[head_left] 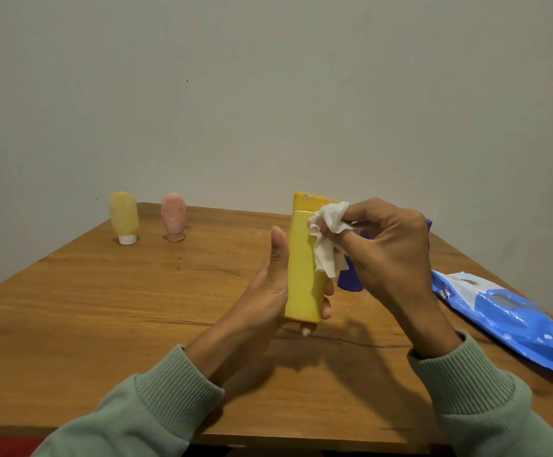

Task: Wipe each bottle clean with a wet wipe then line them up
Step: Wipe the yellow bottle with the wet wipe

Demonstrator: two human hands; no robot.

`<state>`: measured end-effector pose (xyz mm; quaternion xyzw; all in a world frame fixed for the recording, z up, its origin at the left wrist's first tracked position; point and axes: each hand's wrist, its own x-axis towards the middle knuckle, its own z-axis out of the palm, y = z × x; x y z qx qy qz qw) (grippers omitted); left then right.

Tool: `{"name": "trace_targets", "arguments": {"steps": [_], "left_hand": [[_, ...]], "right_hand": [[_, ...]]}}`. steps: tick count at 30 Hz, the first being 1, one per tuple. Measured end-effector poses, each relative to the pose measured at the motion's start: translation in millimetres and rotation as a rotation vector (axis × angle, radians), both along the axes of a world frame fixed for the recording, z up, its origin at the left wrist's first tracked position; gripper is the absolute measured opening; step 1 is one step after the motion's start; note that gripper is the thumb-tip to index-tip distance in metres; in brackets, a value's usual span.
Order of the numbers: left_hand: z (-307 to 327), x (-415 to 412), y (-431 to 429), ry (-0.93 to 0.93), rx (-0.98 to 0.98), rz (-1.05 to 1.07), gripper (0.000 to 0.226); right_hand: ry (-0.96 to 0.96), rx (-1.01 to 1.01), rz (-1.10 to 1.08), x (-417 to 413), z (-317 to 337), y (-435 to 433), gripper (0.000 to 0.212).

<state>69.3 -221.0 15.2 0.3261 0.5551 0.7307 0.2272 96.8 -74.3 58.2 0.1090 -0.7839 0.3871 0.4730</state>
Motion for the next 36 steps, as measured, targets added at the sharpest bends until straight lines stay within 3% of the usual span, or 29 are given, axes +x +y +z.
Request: {"name": "trace_targets", "arguments": {"steps": [5, 14, 19, 25, 29, 32, 36], "left_hand": [[-1, 0, -2, -0.014, -0.070, -0.073, 0.083], [-1, -1, 3, -0.183, 0.107, -0.123, 0.073], [1, -2, 3, -0.273, 0.152, -0.111, 0.077], [1, -2, 1, -0.334, 0.074, -0.149, 0.068], [3, -3, 1, -0.333, 0.132, -0.130, 0.063], [4, -4, 1, -0.327, 0.149, -0.096, 0.063], [4, -2, 1, -0.297, 0.091, -0.120, 0.061]], "right_hand": [[0.080, -0.049, -0.080, -1, 0, 2, 0.007], [0.018, -0.060, -0.057, 2, 5, 3, 0.010], [-0.135, -0.100, 0.045, 5, 9, 4, 0.008], [-0.079, -0.231, 0.061, 7, 11, 5, 0.018], [-0.187, -0.217, 0.155, 8, 10, 2, 0.007], [-0.271, -0.156, 0.230, 9, 9, 0, 0.012], [-0.150, -0.232, 0.187, 10, 12, 1, 0.013]]}}
